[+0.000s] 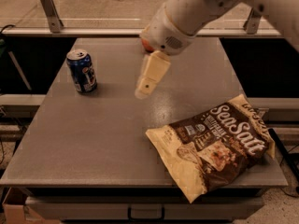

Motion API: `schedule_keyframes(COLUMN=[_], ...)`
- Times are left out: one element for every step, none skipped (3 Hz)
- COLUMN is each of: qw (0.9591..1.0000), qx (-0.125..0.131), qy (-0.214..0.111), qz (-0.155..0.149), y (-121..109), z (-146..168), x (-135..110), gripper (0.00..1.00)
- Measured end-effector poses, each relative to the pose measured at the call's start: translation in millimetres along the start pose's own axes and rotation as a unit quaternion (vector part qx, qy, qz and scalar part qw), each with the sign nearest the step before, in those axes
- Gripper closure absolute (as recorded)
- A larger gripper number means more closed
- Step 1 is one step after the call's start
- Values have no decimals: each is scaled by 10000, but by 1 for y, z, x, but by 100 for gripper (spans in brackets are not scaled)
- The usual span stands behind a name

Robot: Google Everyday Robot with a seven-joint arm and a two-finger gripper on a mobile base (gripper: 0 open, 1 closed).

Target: Move pepsi can near apple

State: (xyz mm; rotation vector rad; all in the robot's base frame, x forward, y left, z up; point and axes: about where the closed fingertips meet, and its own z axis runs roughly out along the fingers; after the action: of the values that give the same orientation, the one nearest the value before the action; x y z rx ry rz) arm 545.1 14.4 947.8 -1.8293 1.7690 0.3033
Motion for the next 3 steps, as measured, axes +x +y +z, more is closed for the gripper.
schedule_keyframes(qw=[9982, 9921, 9821], qx=[-112, -286, -538], qy=[-590, -1216, -1803], qz=[-1, 70, 84], y=[-26, -43, -49], z=[49, 97, 140], x=[-16, -36, -68], gripper=[0, 0, 0])
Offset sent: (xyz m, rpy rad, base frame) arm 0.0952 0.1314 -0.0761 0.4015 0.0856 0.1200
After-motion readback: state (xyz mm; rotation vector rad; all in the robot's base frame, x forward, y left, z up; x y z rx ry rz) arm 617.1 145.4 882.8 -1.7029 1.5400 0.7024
